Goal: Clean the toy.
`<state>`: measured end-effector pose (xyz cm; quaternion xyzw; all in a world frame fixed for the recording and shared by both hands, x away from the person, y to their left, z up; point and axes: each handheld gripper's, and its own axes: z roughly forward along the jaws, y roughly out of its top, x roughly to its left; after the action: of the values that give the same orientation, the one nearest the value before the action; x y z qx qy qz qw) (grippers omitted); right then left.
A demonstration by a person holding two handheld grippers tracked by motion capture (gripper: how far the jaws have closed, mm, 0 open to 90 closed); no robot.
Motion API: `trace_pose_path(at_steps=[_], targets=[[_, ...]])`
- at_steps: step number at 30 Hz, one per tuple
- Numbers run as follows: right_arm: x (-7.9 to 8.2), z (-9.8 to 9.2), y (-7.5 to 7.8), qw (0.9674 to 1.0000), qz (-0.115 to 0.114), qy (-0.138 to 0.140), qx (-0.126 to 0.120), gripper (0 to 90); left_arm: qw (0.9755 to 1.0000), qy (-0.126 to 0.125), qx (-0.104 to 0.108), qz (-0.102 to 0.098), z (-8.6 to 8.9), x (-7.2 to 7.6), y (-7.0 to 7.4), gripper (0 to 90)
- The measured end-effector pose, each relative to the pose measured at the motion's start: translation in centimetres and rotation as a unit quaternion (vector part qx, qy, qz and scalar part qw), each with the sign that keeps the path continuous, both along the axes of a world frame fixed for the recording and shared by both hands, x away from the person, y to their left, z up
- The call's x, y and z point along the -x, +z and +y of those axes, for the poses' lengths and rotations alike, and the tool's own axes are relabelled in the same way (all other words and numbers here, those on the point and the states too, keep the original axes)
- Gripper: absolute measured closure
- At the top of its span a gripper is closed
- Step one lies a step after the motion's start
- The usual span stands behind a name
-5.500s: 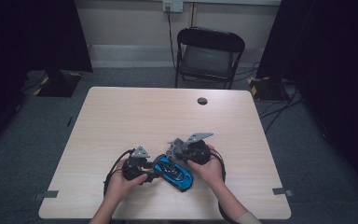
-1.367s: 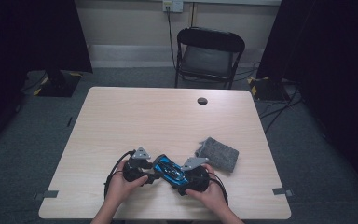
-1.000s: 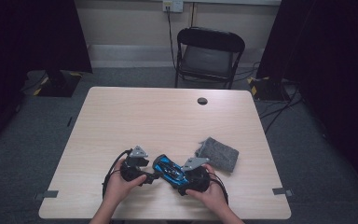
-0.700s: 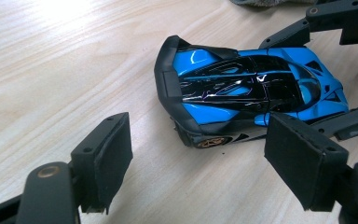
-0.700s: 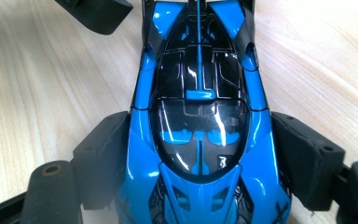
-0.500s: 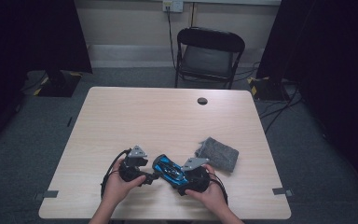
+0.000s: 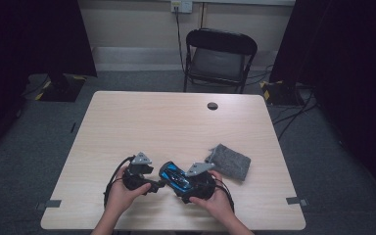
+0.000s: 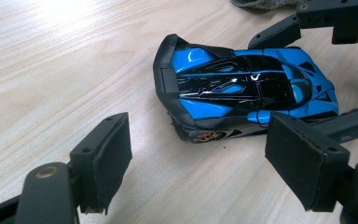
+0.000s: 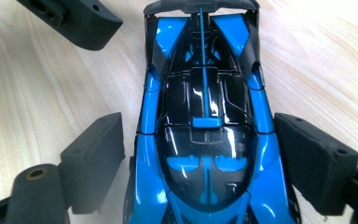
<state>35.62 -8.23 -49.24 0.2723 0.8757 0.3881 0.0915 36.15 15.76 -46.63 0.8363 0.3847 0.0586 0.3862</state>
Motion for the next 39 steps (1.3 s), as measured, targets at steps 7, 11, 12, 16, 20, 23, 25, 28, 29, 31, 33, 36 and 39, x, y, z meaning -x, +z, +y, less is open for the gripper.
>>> trace_pose_path(at_steps=[7, 11, 12, 16, 20, 23, 25, 28, 29, 31, 33, 36, 39], targets=[[-0.5, 1.0, 0.2, 1.0000, -0.001, -0.002, 0.001, 18.3, 1.0000, 0.002, 0.003, -0.001, 0.2, -0.1, 0.0, 22.3], [-0.7, 1.4, 0.1, 1.0000, -0.002, -0.004, 0.003, 19.0, 1.0000, 0.003, 0.005, -0.004, 0.3, -0.1, 0.1, 22.3], [-0.7, 1.3, 0.1, 0.9999, -0.007, -0.007, -0.002, 20.8, 1.0000, 0.004, 0.008, -0.003, 0.3, 0.0, 0.1, 22.3], [-0.8, 1.4, 0.0, 1.0000, -0.005, -0.007, 0.001, 20.9, 1.0000, 0.005, 0.007, -0.003, 0.4, 0.0, 0.0, 22.3], [-0.8, 1.6, -0.2, 0.9999, -0.008, -0.013, 0.007, 21.2, 1.0000, 0.005, 0.007, -0.004, 0.4, 0.0, 0.1, 22.3], [-0.6, 1.7, -0.6, 0.9997, -0.015, -0.018, 0.013, 20.6, 0.9999, 0.007, 0.009, -0.007, 0.5, 0.0, 0.2, 22.3], [-0.5, 1.8, -0.6, 0.9996, -0.015, -0.019, 0.015, 21.0, 0.9999, 0.006, 0.009, -0.005, 0.5, 0.0, 0.1, 22.3], [-0.5, 1.7, -0.5, 0.9994, -0.017, -0.025, 0.017, 25.3, 0.9999, 0.005, 0.008, -0.004, 0.5, 0.0, 0.1, 22.3], [-0.6, 1.6, -0.5, 0.9995, -0.016, -0.024, 0.013, 25.4, 1.0000, 0.004, 0.007, -0.003, 0.5, 0.0, 0.1, 22.3], [-0.5, 1.6, -0.5, 0.9995, -0.017, -0.023, 0.014, 25.5, 0.9999, 0.006, 0.009, -0.003, 0.5, 0.0, 0.1, 22.3], [-0.5, 1.6, -0.5, 0.9995, -0.016, -0.024, 0.015, 25.6, 0.9999, 0.007, 0.009, -0.004, 0.5, 0.0, 0.1, 22.3], [-0.6, 1.8, -0.2, 0.9992, -0.008, -0.027, 0.029, 25.4, 0.9999, 0.005, 0.007, -0.006, 0.4, 0.0, 0.1, 22.3], [-0.6, 2.0, 0.0, 0.9985, 0.002, -0.033, 0.043, 25.0, 0.9999, 0.007, 0.010, -0.007, 0.4, 0.0, 0.2, 22.3]])
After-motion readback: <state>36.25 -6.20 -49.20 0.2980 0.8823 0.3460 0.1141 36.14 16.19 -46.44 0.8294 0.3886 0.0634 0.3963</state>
